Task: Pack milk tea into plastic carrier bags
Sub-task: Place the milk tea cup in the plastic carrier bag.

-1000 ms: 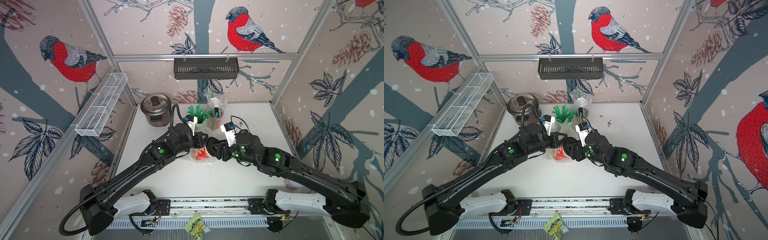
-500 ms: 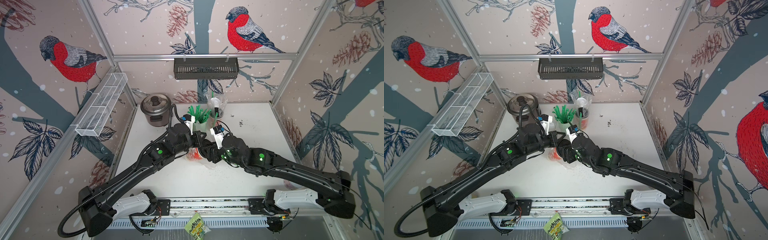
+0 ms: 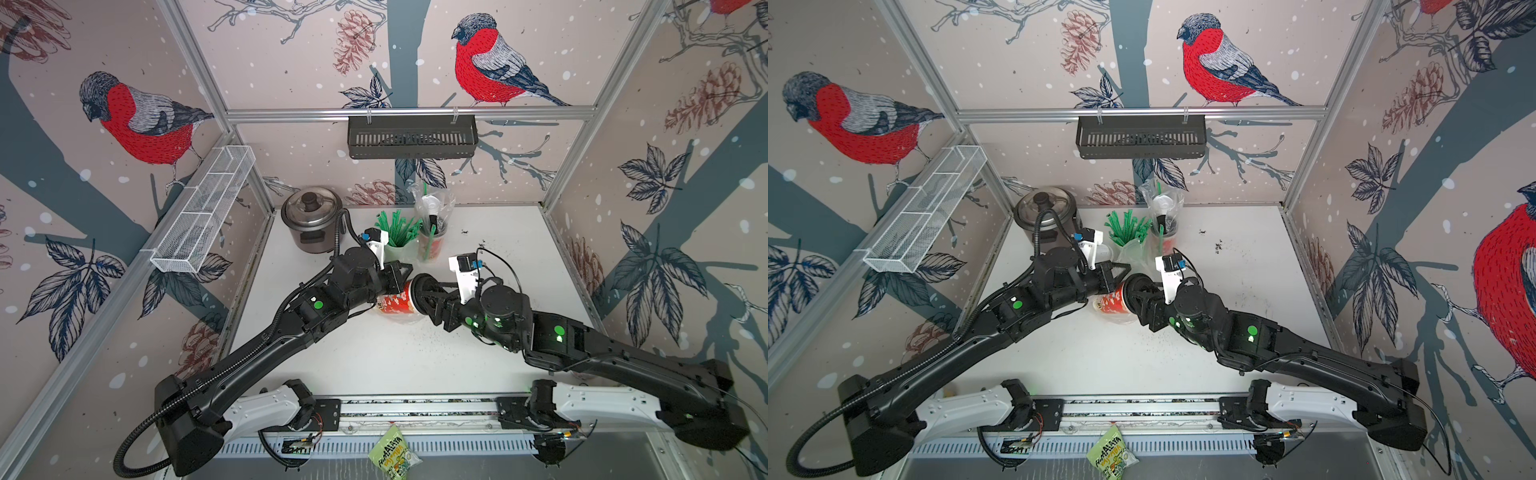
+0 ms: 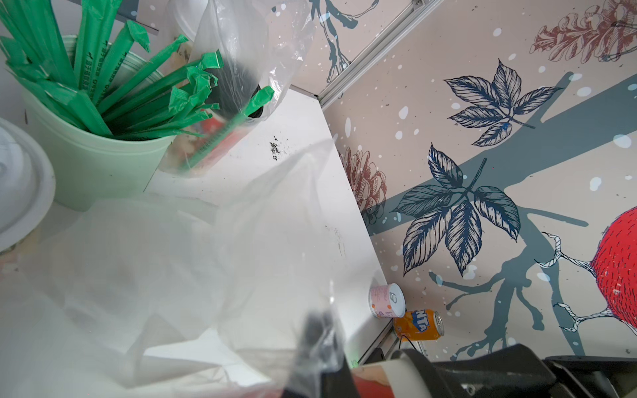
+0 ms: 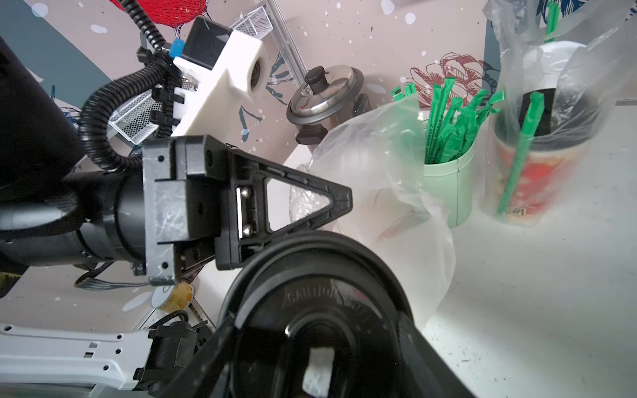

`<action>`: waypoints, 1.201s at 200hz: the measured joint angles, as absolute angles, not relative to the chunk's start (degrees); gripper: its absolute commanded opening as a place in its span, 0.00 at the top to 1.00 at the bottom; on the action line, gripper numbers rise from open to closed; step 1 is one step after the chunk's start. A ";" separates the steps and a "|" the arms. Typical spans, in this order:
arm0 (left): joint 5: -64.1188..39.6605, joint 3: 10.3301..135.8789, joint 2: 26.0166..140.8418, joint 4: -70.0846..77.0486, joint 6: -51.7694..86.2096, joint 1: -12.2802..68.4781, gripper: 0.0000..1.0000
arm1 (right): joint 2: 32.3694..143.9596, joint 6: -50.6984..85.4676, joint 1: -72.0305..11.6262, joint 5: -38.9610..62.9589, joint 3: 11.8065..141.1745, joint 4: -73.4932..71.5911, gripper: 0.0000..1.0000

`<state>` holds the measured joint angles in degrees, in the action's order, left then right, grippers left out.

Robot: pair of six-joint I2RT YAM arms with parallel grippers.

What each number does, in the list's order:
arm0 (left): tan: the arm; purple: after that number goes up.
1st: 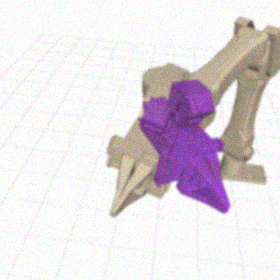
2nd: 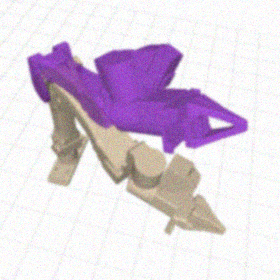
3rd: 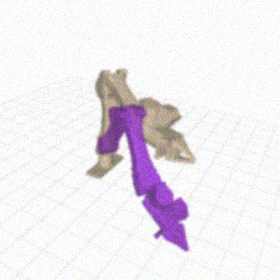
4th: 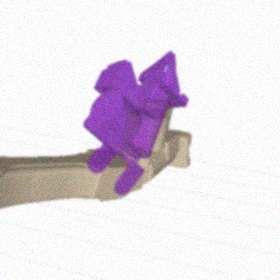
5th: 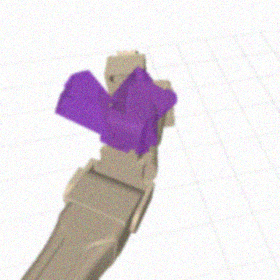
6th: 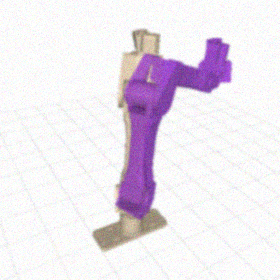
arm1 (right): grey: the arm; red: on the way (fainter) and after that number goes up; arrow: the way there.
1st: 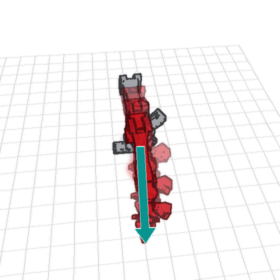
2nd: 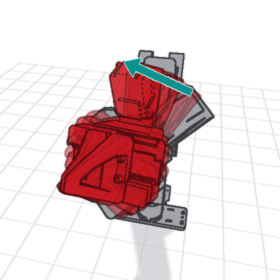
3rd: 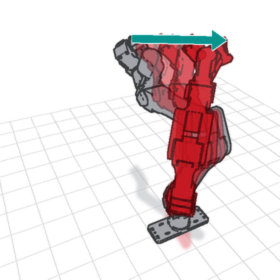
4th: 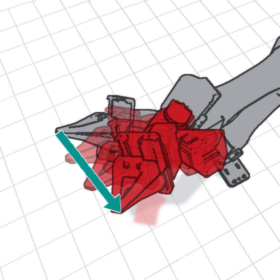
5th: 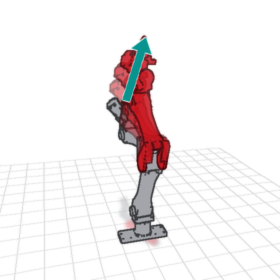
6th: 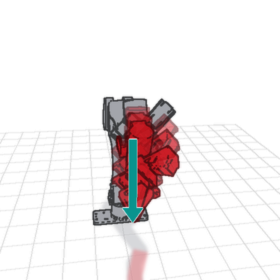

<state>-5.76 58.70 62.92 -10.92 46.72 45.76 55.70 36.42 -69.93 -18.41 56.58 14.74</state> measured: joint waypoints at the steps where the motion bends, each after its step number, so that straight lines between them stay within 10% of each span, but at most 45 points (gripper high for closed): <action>1: -5.76 58.67 62.92 -10.90 46.78 45.76 1.00 | 55.70 36.45 -69.95 -18.41 56.53 14.70 0.45; 240: -0.80 53.67 58.52 -6.26 58.13 45.69 1.00 | 66.19 32.82 -82.37 -33.74 49.56 -2.92 0.48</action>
